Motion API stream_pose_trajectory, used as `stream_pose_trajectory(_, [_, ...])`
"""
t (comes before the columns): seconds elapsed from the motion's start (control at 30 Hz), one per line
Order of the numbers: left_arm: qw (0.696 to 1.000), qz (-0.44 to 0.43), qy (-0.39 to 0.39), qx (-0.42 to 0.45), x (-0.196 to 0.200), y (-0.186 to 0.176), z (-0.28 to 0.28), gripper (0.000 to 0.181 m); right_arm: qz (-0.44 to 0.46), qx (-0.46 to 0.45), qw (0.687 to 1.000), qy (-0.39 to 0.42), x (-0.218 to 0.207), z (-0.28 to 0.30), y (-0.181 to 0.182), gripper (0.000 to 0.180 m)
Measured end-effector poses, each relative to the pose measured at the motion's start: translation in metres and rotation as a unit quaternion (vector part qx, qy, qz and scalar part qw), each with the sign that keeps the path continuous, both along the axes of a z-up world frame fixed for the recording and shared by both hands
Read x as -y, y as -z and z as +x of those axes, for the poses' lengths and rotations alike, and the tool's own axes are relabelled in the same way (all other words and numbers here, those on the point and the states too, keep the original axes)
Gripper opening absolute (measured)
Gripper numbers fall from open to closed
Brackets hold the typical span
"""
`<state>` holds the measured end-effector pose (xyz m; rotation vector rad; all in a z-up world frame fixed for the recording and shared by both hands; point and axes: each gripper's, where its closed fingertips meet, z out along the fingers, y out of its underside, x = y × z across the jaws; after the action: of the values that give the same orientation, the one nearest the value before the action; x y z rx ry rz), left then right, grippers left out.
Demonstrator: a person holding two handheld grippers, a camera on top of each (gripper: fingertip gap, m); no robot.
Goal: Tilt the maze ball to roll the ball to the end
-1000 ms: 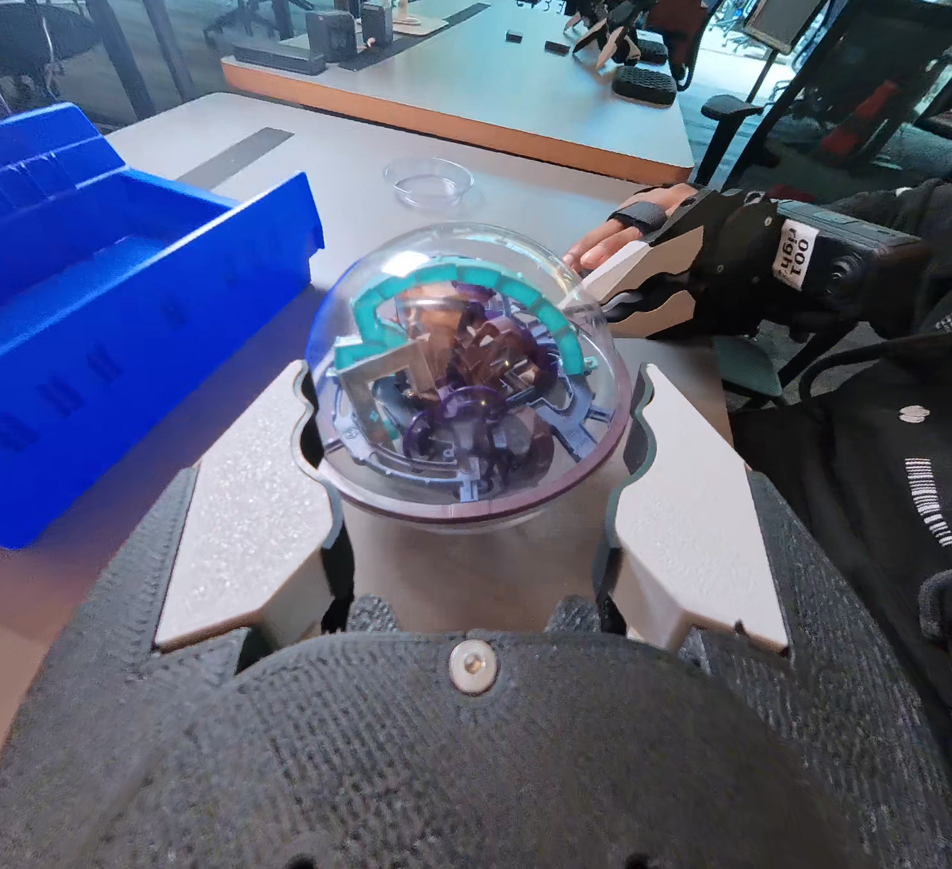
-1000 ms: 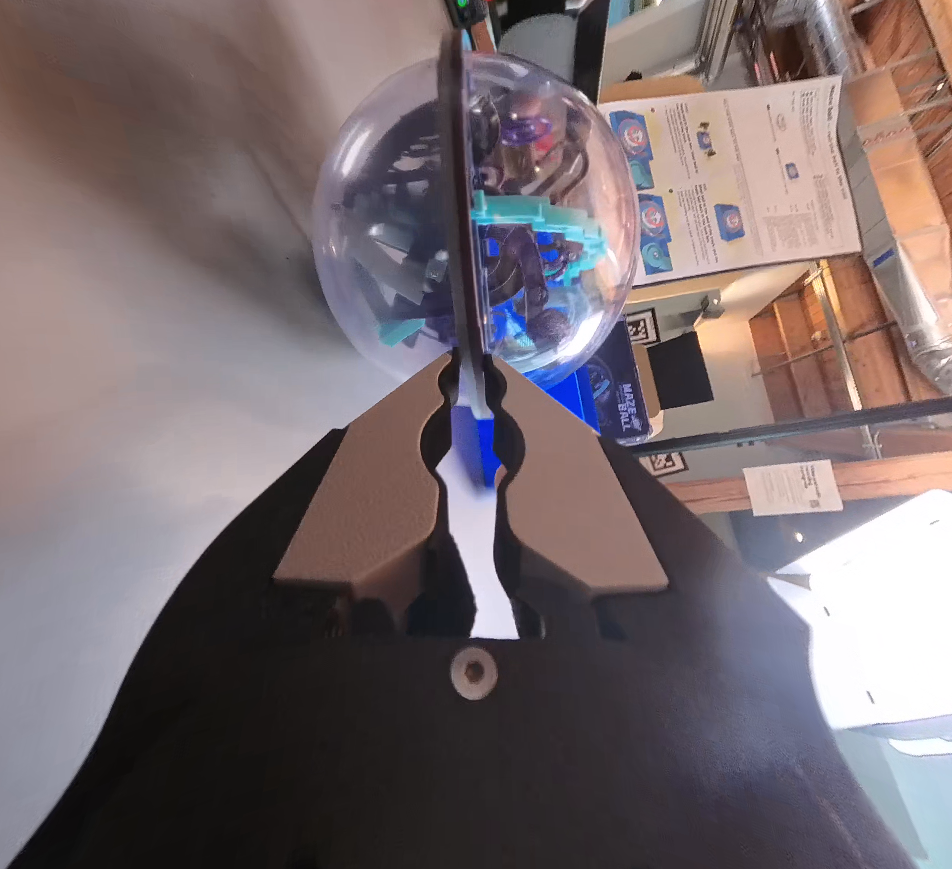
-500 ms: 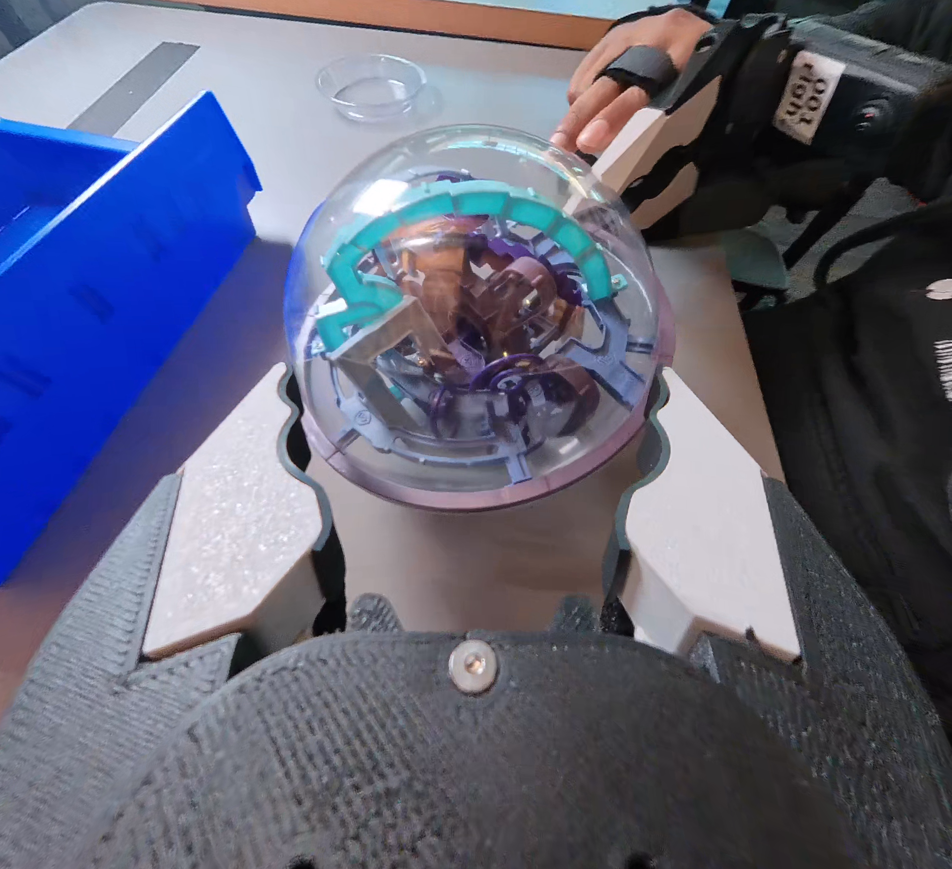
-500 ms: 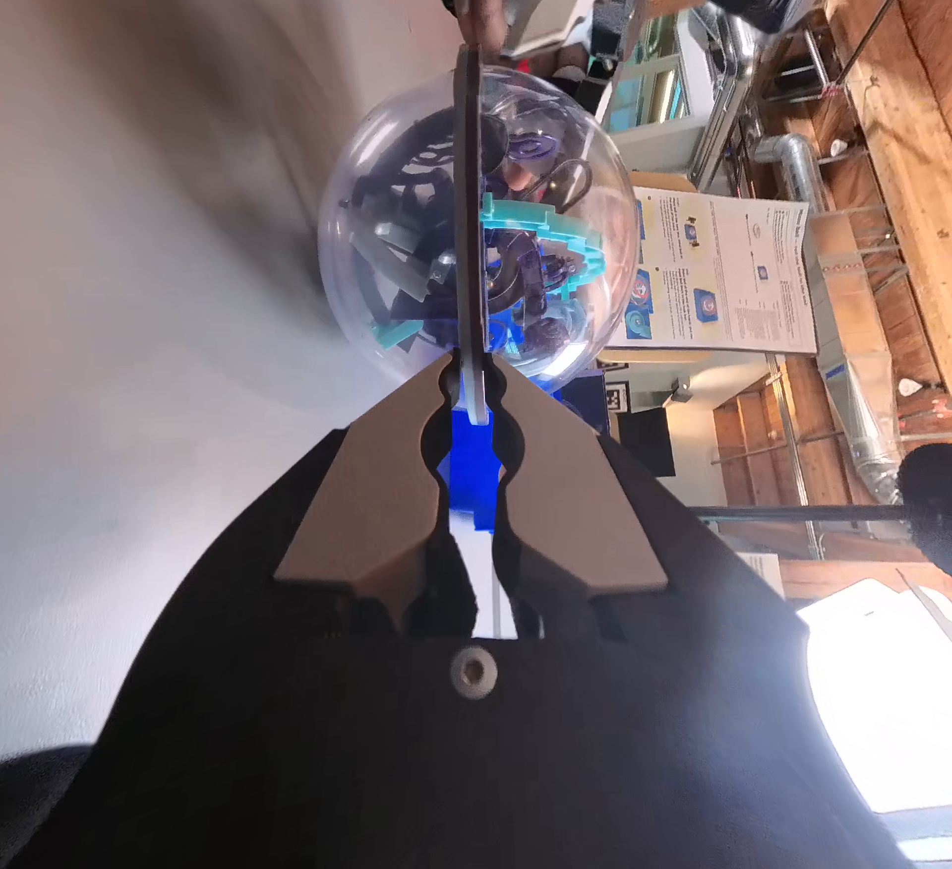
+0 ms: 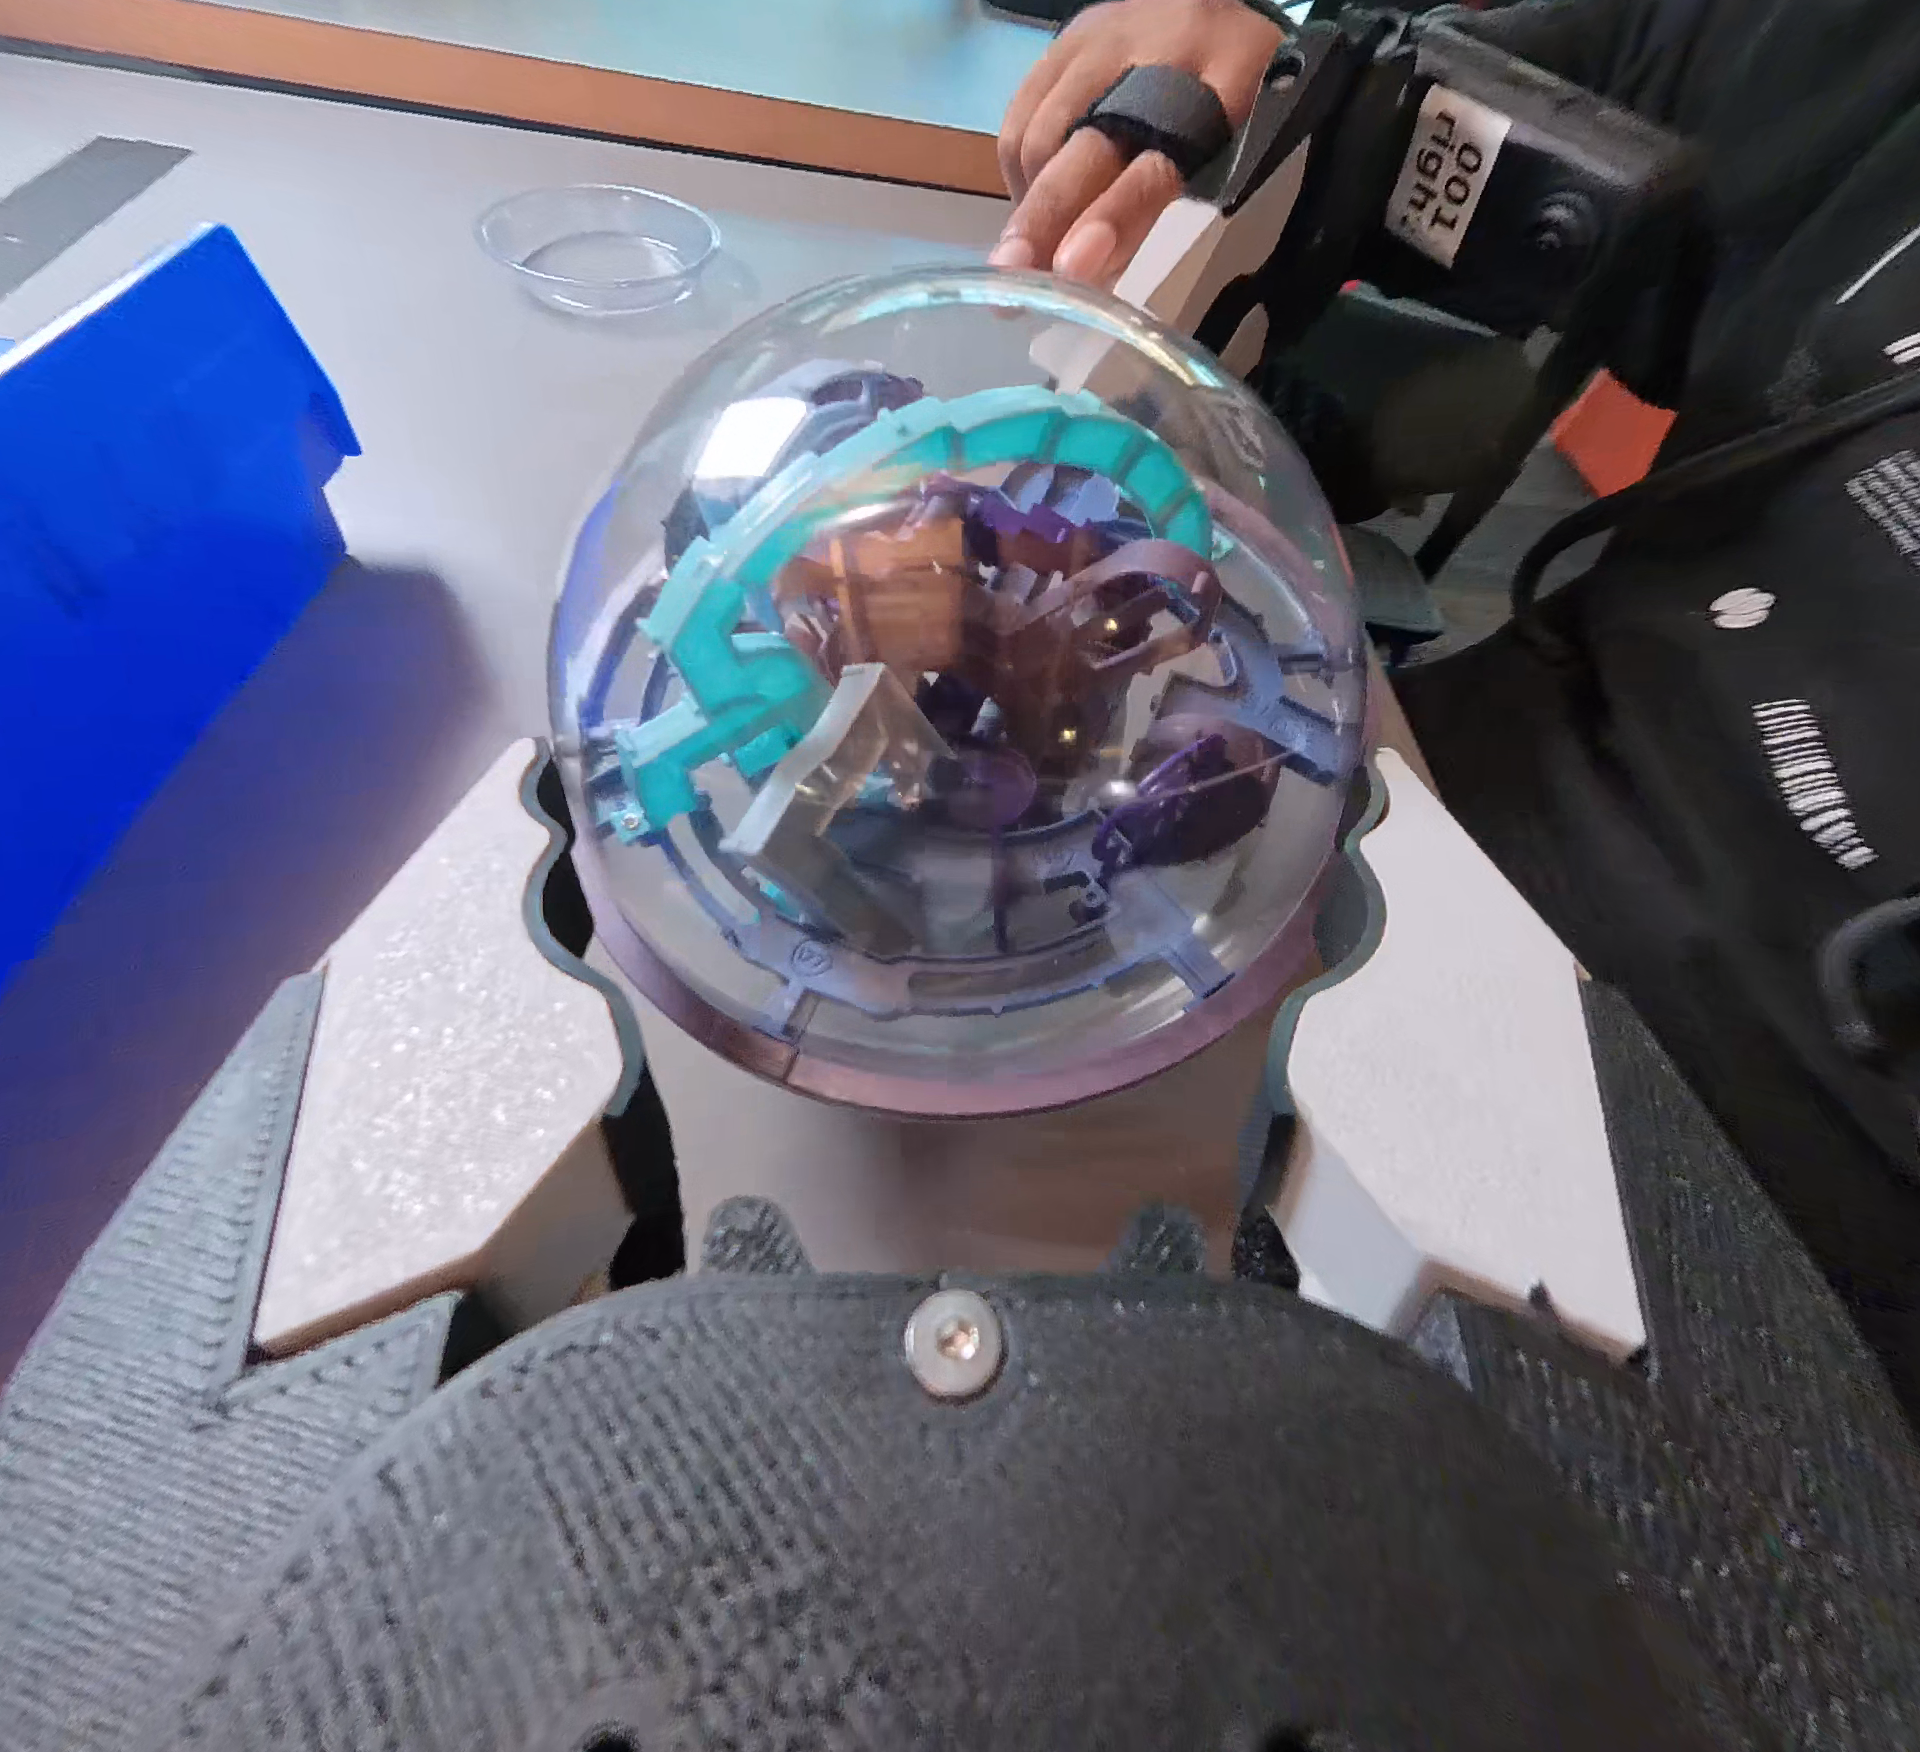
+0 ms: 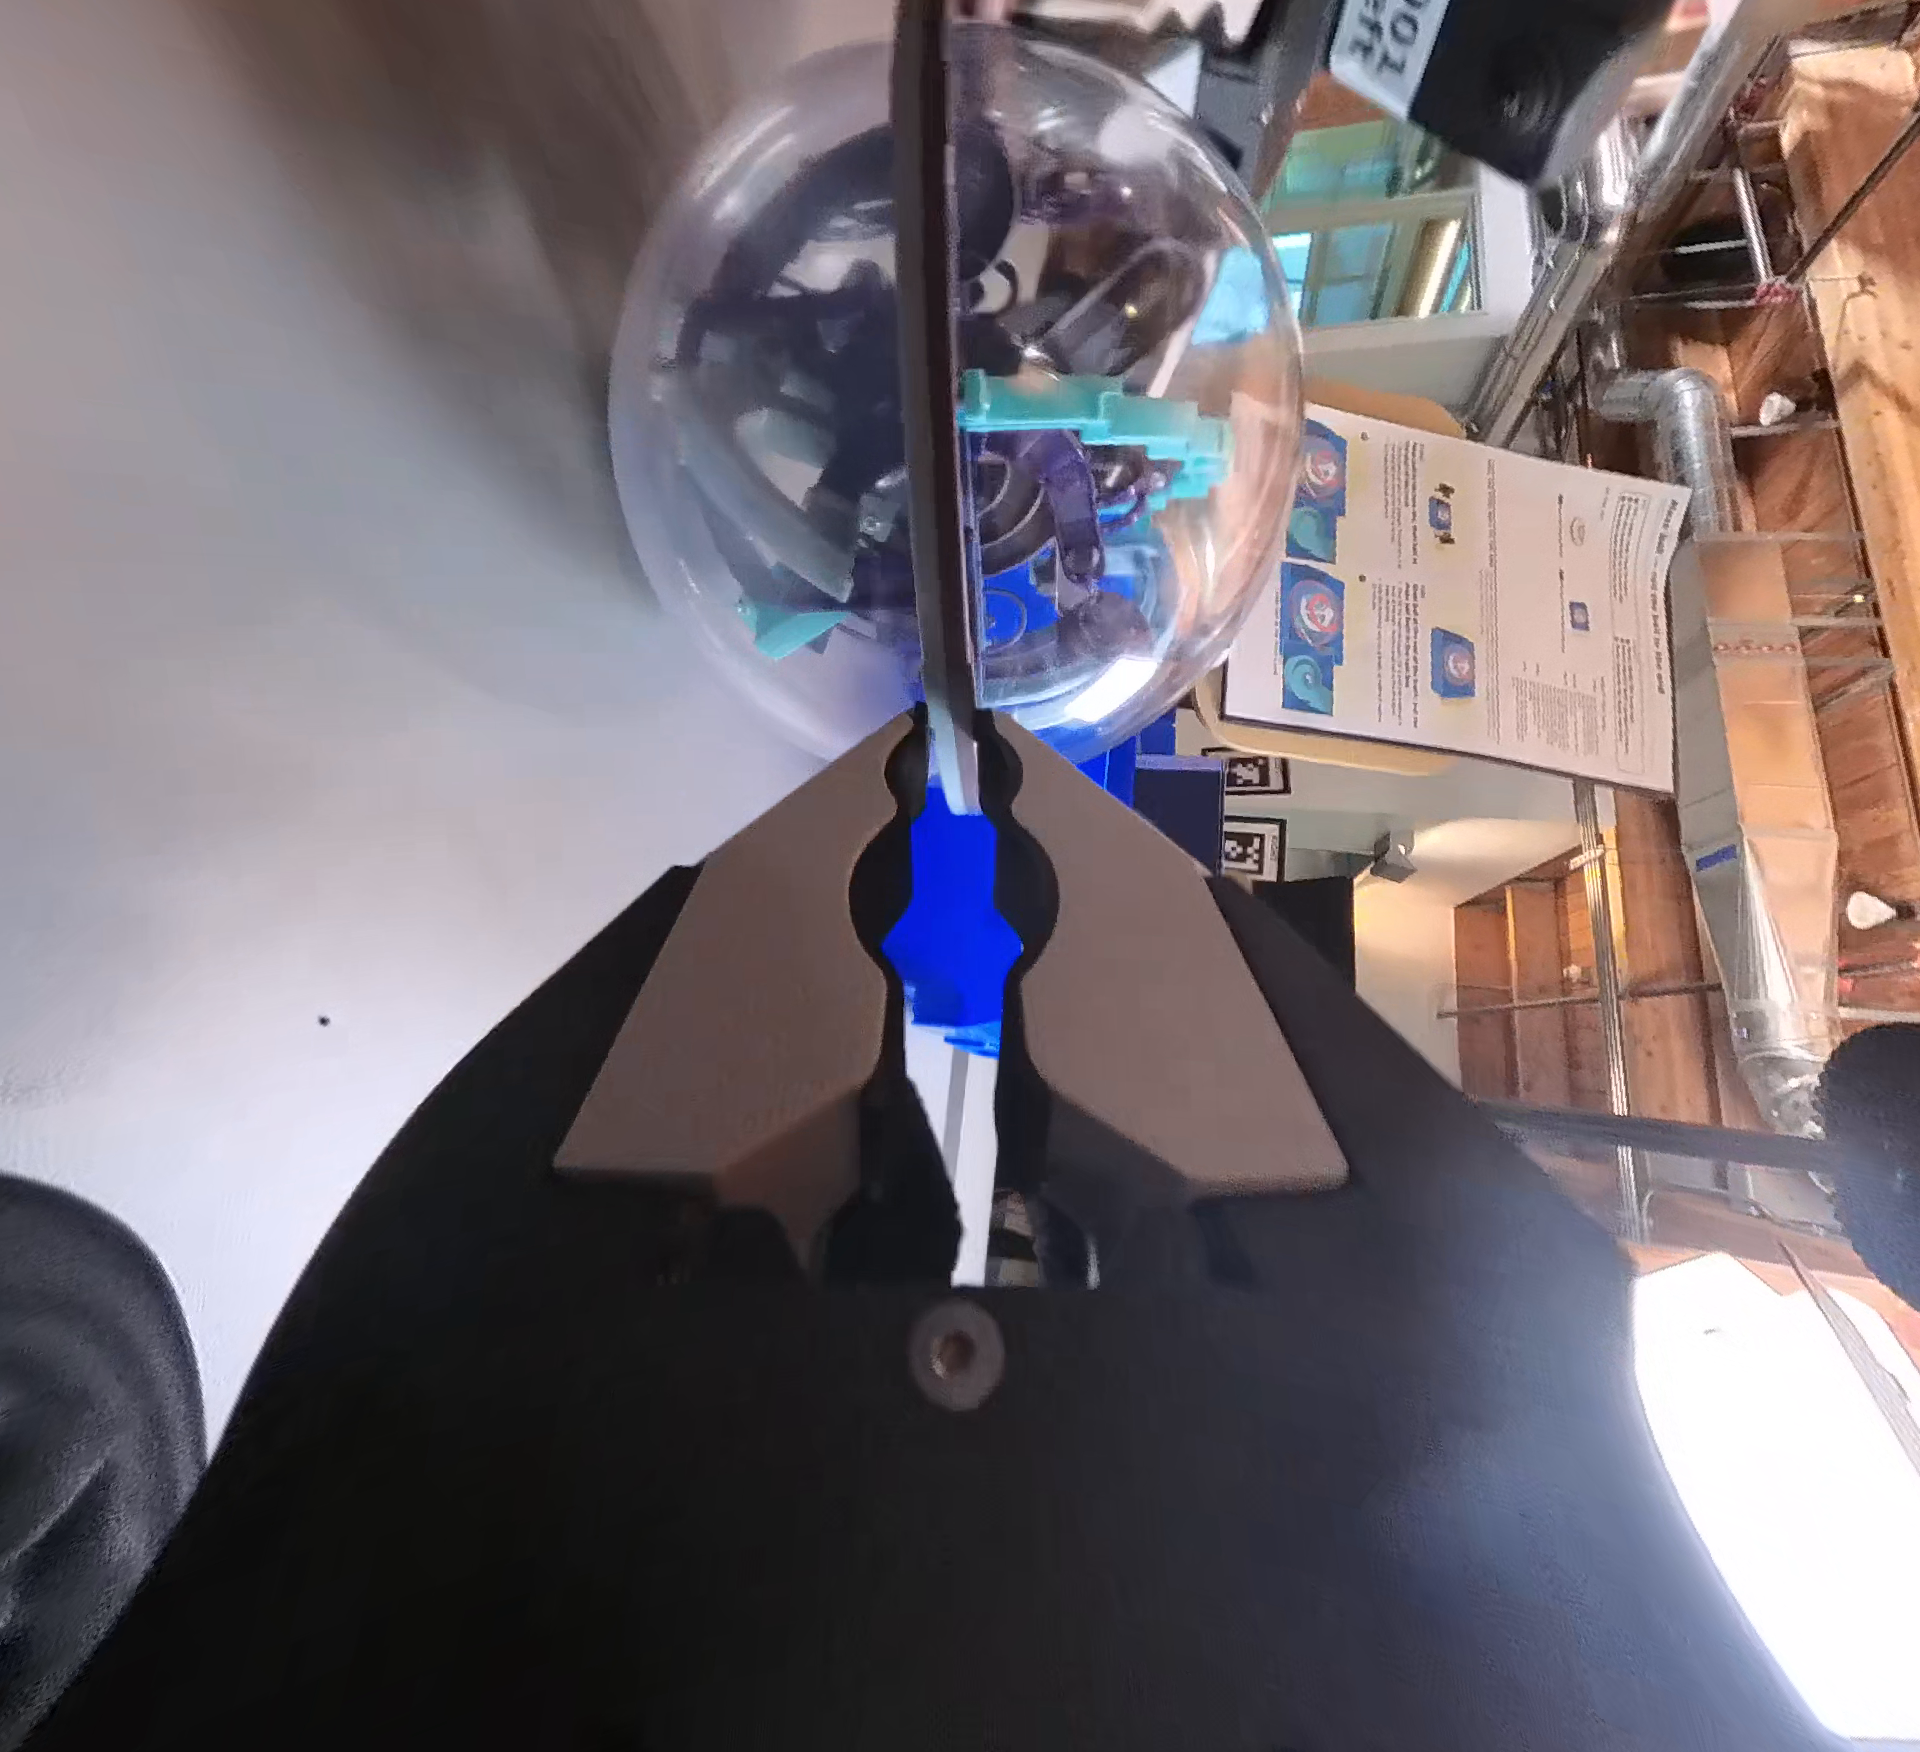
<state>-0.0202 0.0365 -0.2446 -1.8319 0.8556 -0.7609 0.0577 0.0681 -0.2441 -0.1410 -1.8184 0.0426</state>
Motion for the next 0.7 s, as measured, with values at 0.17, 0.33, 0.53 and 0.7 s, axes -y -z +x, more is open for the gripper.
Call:
stream_pose_trajectory(0.17, [0.997, 0.046, -0.056, -0.025, 0.0, 0.003, 0.003, 0.142, -0.007, -0.025, 0.999, 0.027, -0.011, -0.001, -0.004, 0.008])
stream_pose_trajectory(0.33, [0.98, 0.136, -0.113, -0.087, 0.001, 0.005, 0.003, 0.142, 0.002, -0.051, 0.997, 0.052, -0.021, -0.005, -0.003, 0.012])
stream_pose_trajectory(0.53, [0.962, 0.182, -0.158, -0.125, 0.002, 0.008, 0.002, 0.141, -0.022, -0.073, 0.994, 0.072, -0.027, -0.006, -0.008, 0.007])
stream_pose_trajectory(0.7, [0.981, 0.088, -0.17, -0.03, 0.003, 0.013, 0.01, 0.141, -0.064, -0.071, 0.992, 0.082, -0.032, -0.007, -0.018, 0.0])
